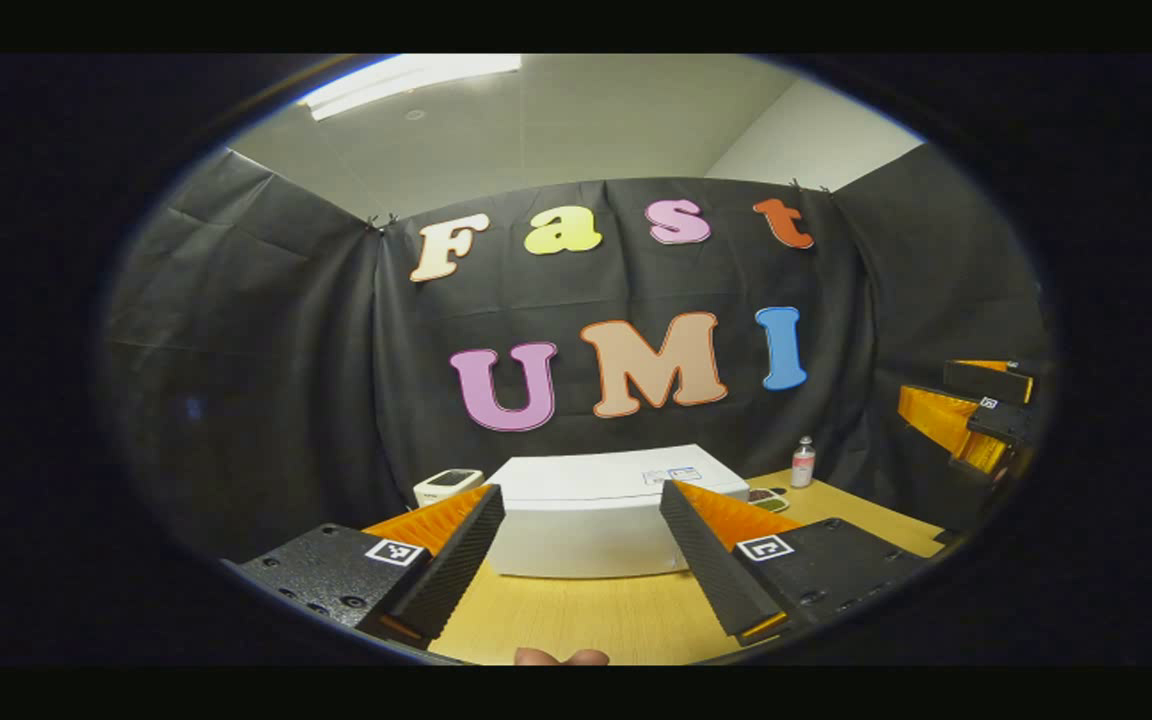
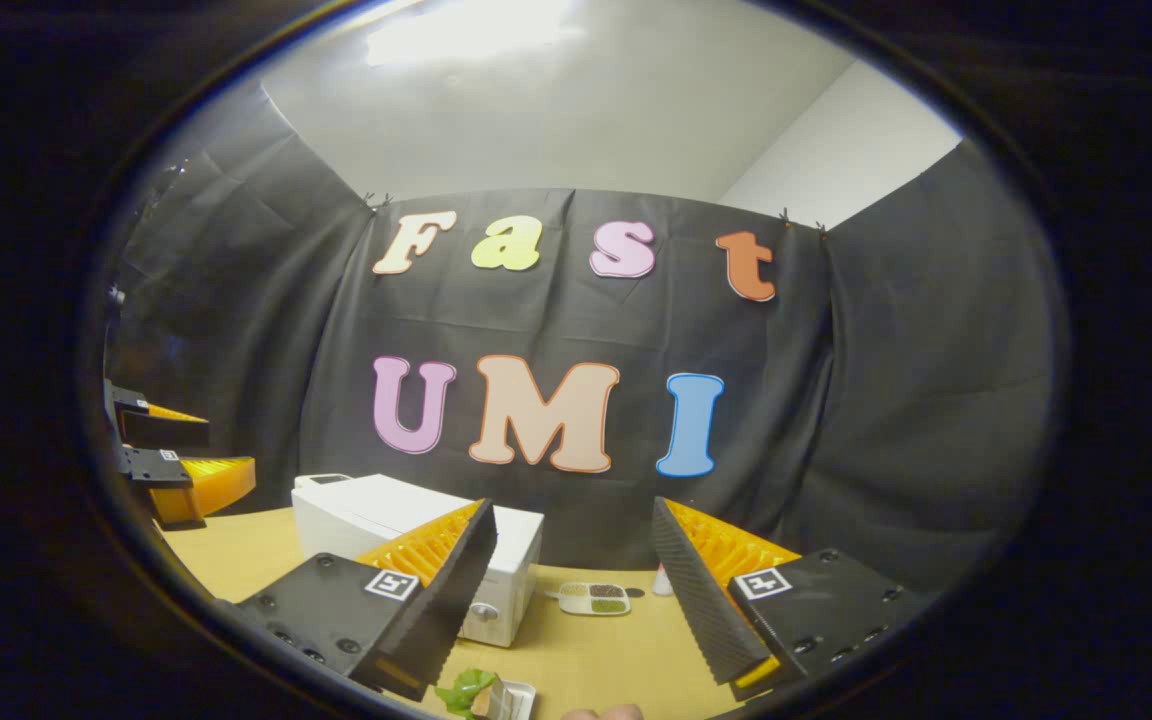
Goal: Open the microwave oven with the left hand, put the food in, and close the microwave oven.
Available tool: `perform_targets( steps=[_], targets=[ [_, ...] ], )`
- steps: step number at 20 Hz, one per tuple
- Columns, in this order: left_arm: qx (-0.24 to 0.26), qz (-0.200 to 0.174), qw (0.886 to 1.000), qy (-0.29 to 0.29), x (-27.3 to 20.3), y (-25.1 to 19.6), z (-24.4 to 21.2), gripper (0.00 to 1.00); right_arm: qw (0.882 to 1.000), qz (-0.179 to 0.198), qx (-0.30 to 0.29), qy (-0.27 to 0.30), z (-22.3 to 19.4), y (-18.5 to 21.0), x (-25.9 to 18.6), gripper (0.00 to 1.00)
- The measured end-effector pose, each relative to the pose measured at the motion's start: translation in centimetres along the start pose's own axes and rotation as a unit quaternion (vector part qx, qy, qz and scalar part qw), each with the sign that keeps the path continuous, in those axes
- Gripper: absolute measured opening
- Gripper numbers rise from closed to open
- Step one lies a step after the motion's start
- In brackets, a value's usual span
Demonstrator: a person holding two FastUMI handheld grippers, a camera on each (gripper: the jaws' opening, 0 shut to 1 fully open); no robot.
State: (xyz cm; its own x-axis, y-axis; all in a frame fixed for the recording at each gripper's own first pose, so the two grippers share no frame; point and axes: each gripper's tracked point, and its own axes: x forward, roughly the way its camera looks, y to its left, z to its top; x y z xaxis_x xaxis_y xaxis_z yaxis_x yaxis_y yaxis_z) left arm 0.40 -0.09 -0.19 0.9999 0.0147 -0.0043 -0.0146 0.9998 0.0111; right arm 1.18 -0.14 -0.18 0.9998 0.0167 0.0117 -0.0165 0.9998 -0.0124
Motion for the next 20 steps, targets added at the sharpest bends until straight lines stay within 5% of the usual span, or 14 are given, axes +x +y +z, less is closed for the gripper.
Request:
perform_targets(
  steps=[20],
  targets=[
    [0.007,-0.005,1.0,-0.001,0.1,-0.7,-0.5,0.98,1.0,-0.007,0.004,-0.001,-0.5,-0.7,-0.5,0.97]
  ],
)
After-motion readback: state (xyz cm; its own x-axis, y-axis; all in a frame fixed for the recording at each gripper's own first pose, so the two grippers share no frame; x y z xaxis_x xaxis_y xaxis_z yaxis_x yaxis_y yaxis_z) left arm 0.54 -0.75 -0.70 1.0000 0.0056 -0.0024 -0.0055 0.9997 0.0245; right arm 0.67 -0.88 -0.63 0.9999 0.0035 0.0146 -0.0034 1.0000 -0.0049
